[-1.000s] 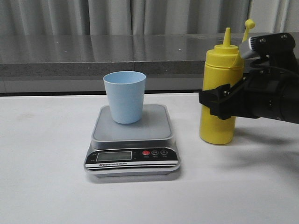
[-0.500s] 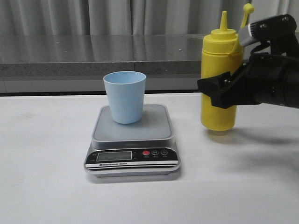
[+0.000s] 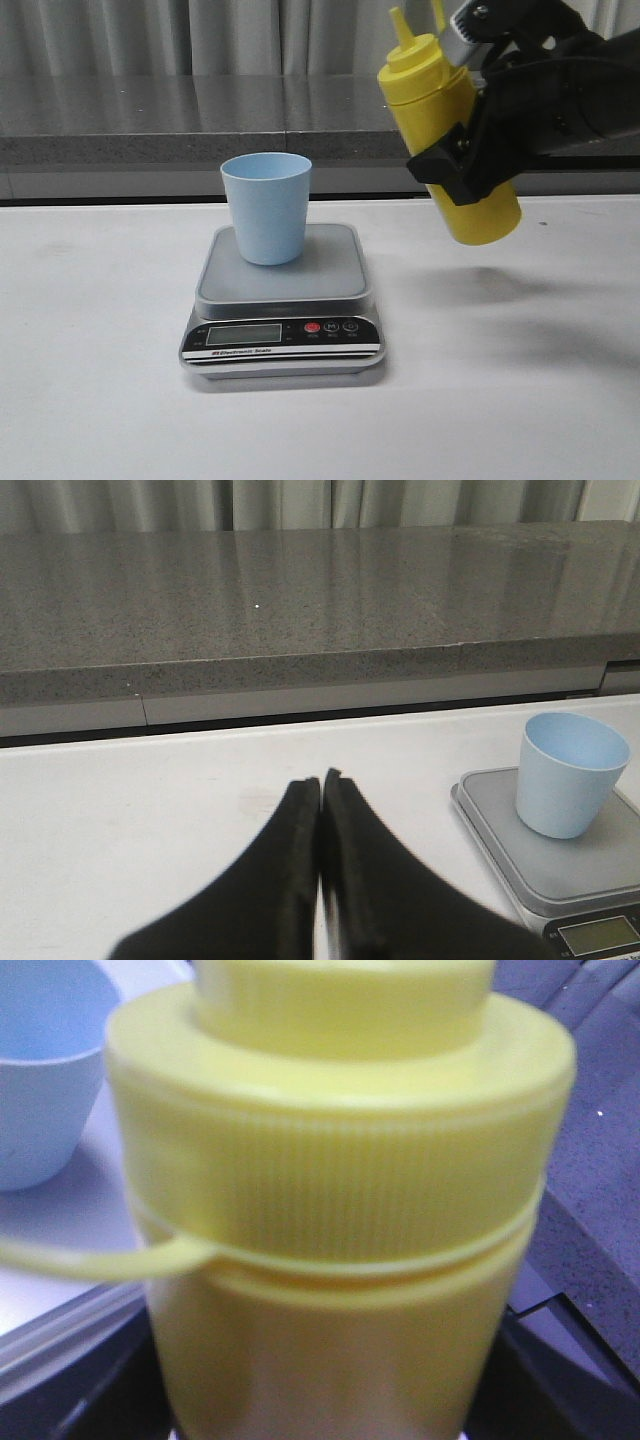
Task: Pour seasoning into cup on scale with both arms
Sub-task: 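Lift the yellow bottle with the right gripper above the cup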
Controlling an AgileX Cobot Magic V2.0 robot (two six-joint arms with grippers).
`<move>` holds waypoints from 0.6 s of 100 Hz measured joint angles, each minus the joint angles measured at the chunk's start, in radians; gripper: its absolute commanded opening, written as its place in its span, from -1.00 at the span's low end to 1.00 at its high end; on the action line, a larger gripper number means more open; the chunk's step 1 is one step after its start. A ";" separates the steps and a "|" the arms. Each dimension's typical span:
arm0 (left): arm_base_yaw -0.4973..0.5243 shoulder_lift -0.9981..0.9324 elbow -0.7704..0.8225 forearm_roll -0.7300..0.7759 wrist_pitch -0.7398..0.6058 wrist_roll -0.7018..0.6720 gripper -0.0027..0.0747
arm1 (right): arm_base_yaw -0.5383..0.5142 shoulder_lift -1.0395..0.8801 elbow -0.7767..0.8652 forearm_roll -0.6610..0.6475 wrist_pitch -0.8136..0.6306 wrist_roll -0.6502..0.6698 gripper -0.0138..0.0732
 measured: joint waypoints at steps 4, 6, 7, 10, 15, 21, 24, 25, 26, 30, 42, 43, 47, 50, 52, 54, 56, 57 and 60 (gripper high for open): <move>0.000 0.000 0.000 0.000 0.000 0.000 -0.98 | 0.019 0.000 -0.029 -0.025 0.063 0.000 -0.07; 0.000 0.000 0.000 0.000 0.000 0.000 -0.98 | 0.028 0.000 -0.043 -0.039 0.093 0.000 -0.07; 0.000 0.000 0.000 0.000 0.000 0.000 -0.98 | 0.032 0.000 -0.047 -0.043 0.102 0.000 -0.07; 0.000 0.000 0.000 0.000 0.000 0.000 -0.98 | 0.047 0.000 -0.065 -0.060 0.147 0.000 -0.07; 0.000 0.000 0.000 0.000 0.000 0.000 -0.98 | 0.066 0.000 -0.094 -0.090 0.205 0.000 -0.07; 0.000 0.000 0.000 0.000 0.000 0.000 -0.98 | 0.088 0.000 -0.128 -0.127 0.263 0.000 -0.07; 0.000 0.000 0.000 0.000 0.000 0.000 -0.98 | 0.100 0.000 -0.142 -0.142 0.296 0.000 -0.07; 0.000 0.000 0.000 0.000 0.000 0.000 -0.98 | 0.102 0.000 -0.149 -0.149 0.303 0.000 -0.07; 0.000 0.000 0.000 0.000 0.000 0.000 -0.98 | 0.106 0.000 -0.152 -0.153 0.309 -0.002 -0.07; 0.000 0.000 0.000 0.000 0.000 0.000 -0.98 | 0.117 0.000 -0.172 -0.175 0.346 -0.002 -0.07; 0.000 0.000 0.000 0.000 0.000 0.000 -0.98 | 0.149 0.011 -0.225 -0.234 0.434 -0.002 -0.07; 0.000 0.000 0.000 0.000 0.000 0.000 -0.98 | 0.154 0.013 -0.228 -0.237 0.447 -0.002 -0.07; 0.000 0.000 0.000 0.000 0.000 0.000 -0.98 | 0.165 0.017 -0.244 -0.260 0.472 -0.002 -0.07; 0.000 0.000 0.000 0.000 0.000 0.000 -0.98 | 0.172 0.026 -0.254 -0.274 0.495 -0.002 -0.07; 0.000 0.000 0.000 0.000 0.000 0.000 -0.98 | 0.178 0.030 -0.261 -0.284 0.508 -0.002 -0.07; 0.000 0.000 0.000 0.000 0.000 0.000 -0.98 | 0.181 0.032 -0.267 -0.297 0.518 -0.002 -0.07; 0.000 0.000 0.000 0.000 0.000 0.000 -0.98 | 0.185 0.037 -0.273 -0.308 0.532 -0.002 -0.07; 0.000 0.000 0.000 0.000 0.000 0.000 -0.98 | 0.190 0.040 -0.274 -0.312 0.540 -0.002 -0.07; 0.000 0.000 0.000 0.000 0.000 0.000 -0.98 | 0.196 0.045 -0.284 -0.332 0.556 -0.002 -0.07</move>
